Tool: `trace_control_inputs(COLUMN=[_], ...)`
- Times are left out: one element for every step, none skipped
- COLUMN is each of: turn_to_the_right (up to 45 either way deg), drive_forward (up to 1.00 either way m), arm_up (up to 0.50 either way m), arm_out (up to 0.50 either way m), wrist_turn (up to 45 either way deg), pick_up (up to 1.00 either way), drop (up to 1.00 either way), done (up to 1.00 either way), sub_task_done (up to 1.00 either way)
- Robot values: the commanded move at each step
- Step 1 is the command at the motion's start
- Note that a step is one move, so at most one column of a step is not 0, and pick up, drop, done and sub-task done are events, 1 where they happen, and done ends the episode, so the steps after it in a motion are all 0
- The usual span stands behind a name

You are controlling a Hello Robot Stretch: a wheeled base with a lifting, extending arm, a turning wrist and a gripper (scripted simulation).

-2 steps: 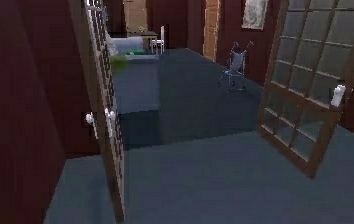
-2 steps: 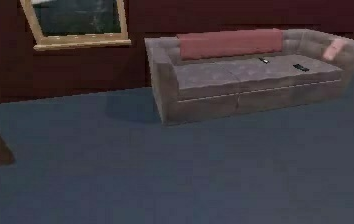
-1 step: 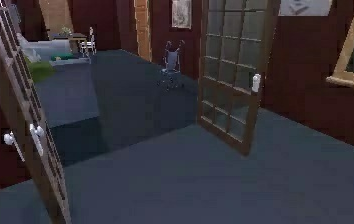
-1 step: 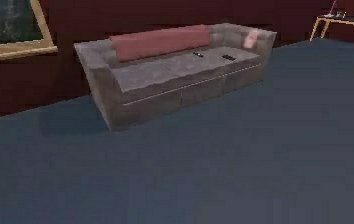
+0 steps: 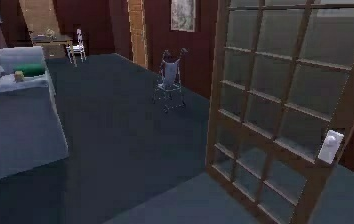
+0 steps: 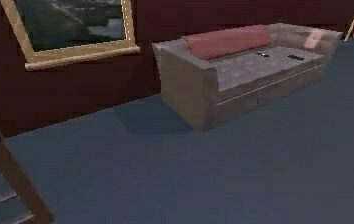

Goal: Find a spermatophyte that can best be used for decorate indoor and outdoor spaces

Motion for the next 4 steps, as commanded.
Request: trace_control_inputs(turn_to_the_right=[15.0,0.0,-30.0,0.0], drive_forward=[0.0,0.05,0.0,1.0], arm_up=[0.0,0.0,0.0,0.0], arm_out=[0.0,0.0,0.0,0.0], wrist_turn=[0.0,0.0,0.0,0.0], pick_up=[0.0,0.0,0.0,0.0], drop=[0.0,0.0,0.0,0.0], done=[0.0,0.0,0.0,0.0], sub_task_done=[0.0,0.0,0.0,0.0])
